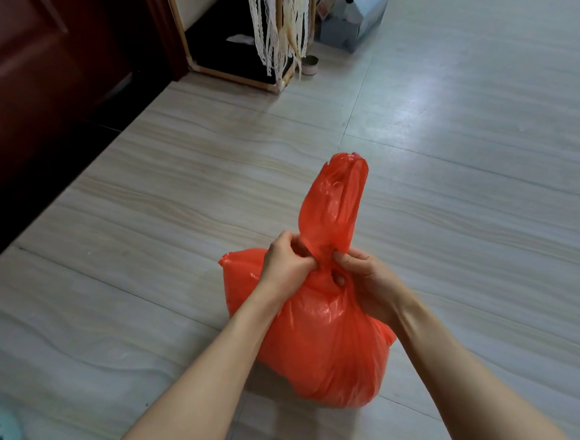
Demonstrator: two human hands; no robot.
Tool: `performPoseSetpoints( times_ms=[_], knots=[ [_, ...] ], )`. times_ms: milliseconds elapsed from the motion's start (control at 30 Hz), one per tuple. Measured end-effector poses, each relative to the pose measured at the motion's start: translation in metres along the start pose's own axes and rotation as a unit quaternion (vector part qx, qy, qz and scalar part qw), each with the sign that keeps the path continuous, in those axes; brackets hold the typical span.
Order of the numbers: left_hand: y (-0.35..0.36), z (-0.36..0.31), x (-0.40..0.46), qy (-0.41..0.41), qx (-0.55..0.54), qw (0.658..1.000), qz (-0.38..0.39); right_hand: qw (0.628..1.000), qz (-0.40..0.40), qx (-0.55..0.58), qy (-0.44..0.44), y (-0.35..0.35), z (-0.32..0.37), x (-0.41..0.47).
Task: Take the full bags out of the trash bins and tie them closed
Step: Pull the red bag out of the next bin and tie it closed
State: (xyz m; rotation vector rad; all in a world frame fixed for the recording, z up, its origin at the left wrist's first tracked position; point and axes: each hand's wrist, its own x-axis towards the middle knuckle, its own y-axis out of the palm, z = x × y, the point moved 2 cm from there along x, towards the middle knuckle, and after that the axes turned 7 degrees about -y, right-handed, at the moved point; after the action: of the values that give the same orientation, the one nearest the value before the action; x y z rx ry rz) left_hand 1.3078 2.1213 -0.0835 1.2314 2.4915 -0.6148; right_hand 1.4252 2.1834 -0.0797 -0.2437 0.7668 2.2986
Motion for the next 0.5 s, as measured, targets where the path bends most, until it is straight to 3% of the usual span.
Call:
performPoseSetpoints(
  times_ms=[167, 233, 300, 400, 500],
  knots=[
    [-0.002, 0.002, -0.009, 0.02, -0.05, 0.998, 0.038, 0.987, -0.15, 0.013, -0.058, 0.001, -0.013, 0.015],
    [-0.006, 0.003, -0.016, 0.045, -0.055, 0.995, 0.073, 0.971, -0.216, -0.062, -0.08, 0.002, -0.015, 0.019],
    [-0.009, 0.003, -0.021, 0.1, 0.012, 0.99, 0.097, 0.929, -0.279, -0.202, -0.134, 0.005, -0.011, 0.019],
    [-0.006, 0.002, -0.024, 0.21, 0.136, 0.966, 0.067, 0.86, -0.263, -0.391, -0.195, 0.013, -0.006, 0.011],
    [-0.007, 0.001, -0.024, 0.262, 0.149, 0.953, -0.011, 0.832, -0.227, -0.45, -0.231, 0.017, -0.005, 0.005]
  ],
)
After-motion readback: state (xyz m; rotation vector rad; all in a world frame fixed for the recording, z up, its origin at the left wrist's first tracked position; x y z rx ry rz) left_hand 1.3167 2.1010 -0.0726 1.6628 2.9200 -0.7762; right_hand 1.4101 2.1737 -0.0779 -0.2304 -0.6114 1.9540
